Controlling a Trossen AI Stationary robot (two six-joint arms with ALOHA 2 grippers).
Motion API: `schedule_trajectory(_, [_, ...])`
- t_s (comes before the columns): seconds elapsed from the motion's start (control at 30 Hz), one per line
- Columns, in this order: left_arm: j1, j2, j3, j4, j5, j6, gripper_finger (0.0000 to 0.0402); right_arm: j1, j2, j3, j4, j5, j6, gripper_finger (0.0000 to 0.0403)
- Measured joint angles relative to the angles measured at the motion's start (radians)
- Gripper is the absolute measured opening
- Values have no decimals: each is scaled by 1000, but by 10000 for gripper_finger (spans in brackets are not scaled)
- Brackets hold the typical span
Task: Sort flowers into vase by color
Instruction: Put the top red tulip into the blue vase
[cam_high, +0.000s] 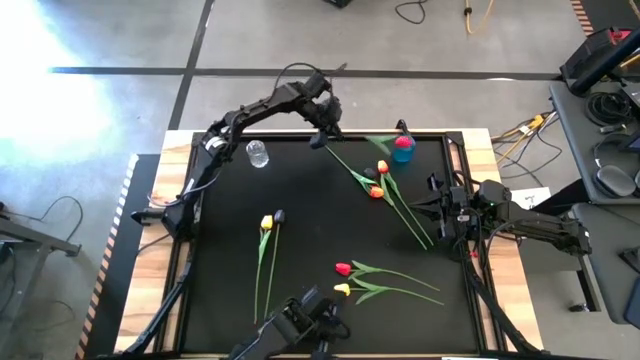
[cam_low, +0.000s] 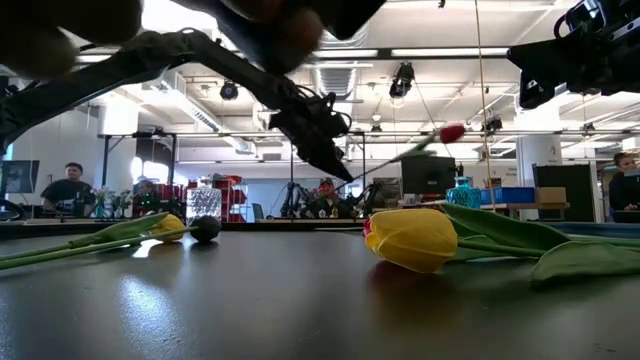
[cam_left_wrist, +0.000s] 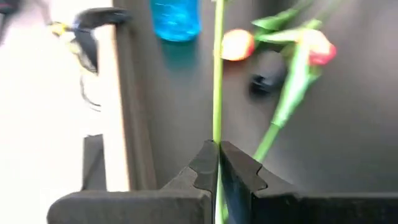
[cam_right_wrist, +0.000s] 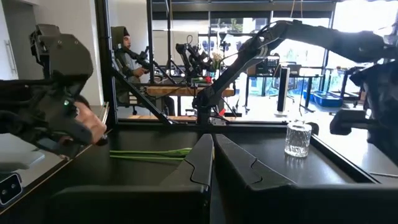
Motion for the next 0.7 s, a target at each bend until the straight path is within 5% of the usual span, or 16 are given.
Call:
schedule_trajectory(0.37, [7, -143, -250, 495, 12, -239, 0, 0, 0, 0, 0, 0, 0, 9])
schedule_trajectory(0.7, [-31, -404, -664, 536, 16, -210, 0, 0, 0, 0, 0, 0, 0, 9])
